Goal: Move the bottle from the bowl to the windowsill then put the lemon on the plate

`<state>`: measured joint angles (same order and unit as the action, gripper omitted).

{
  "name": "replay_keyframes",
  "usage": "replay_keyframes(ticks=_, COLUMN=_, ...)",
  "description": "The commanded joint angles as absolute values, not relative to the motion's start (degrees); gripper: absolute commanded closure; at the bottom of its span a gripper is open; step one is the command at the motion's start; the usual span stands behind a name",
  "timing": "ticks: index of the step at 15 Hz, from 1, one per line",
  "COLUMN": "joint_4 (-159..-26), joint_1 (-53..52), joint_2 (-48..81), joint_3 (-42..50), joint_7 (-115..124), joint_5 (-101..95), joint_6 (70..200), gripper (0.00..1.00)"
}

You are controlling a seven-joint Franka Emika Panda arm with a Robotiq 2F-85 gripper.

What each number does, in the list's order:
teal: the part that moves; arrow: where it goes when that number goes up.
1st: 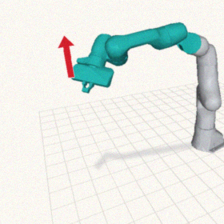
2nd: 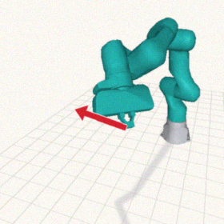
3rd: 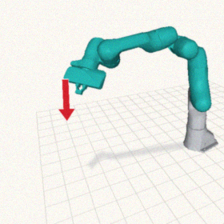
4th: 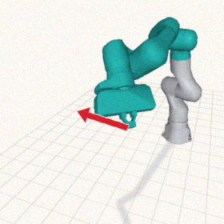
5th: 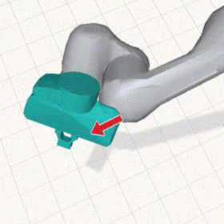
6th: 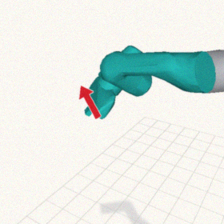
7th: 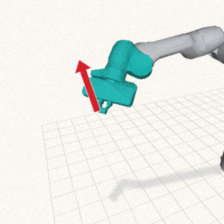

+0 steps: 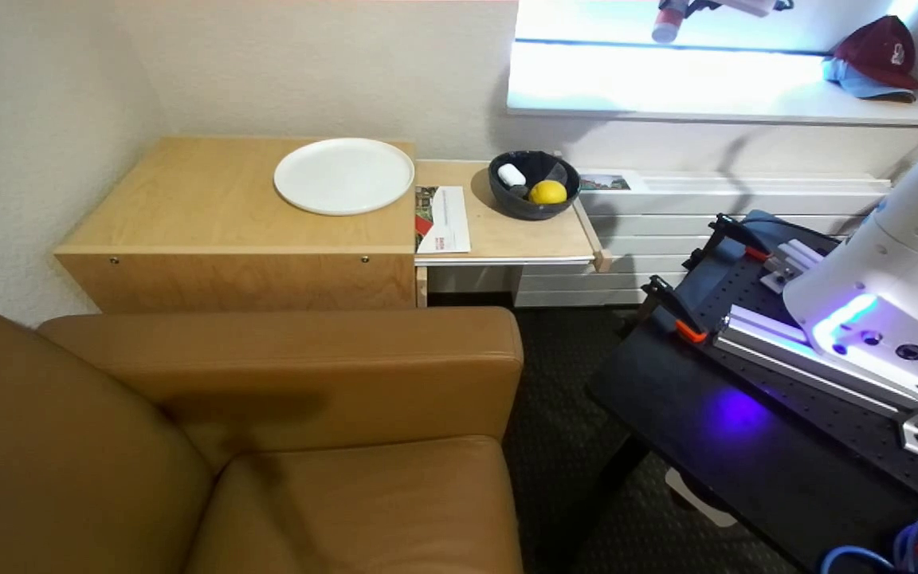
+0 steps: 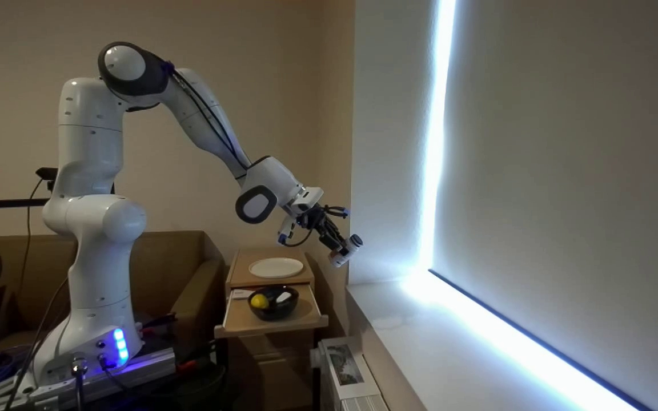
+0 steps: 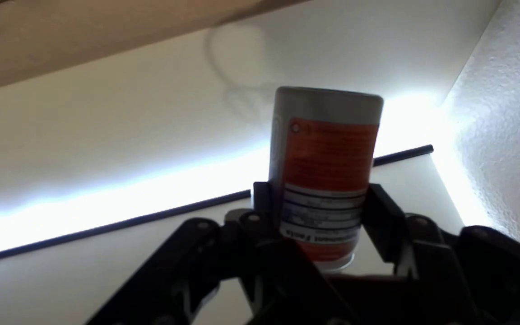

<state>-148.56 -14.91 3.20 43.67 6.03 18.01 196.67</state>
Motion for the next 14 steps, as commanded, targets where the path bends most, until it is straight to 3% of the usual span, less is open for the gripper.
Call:
replay_keyframes(ticks=1, joint_4=-148.6, joint_1=-14.9, joint_2=3.2, joint_3=43.7, joint_7=6.0, joint_5=18.0, joint_6=196.7, gripper=0.46)
replay_keyframes(ticks=2, joint_4=-148.6, joint_1=-14.9, joint_2=3.2, joint_3=43.7, joint_7=6.0, joint_5=18.0, joint_6=196.7, gripper=0.71)
replay_keyframes(ticks=4, joint_4=-146.3, joint_1=-15.1, joint_2=7.1, joint_3=43.0, joint_7=8.1, joint_5=17.7, joint_6=203.1, gripper=0.71)
replay_keyframes(ticks=10, joint_4=-125.5, joint_1=-18.7, joint_2=23.2, joint_3=51.2, joint_7=7.5, joint_5=21.5, joint_6=198.1, gripper=0.71)
replay_keyframes(ticks=13, joint_4=-131.2, joint_1=-17.0, joint_2=26.8, joint_3=48.7, joint_7=11.8, joint_5=27.1, joint_6=197.2, gripper=0.71)
replay_keyframes(ticks=14, joint_4=-129.2, joint_1=-17.5, joint_2=23.9, joint_3=49.6, joint_7=9.2, joint_5=24.6, joint_6=197.4, gripper=0.46)
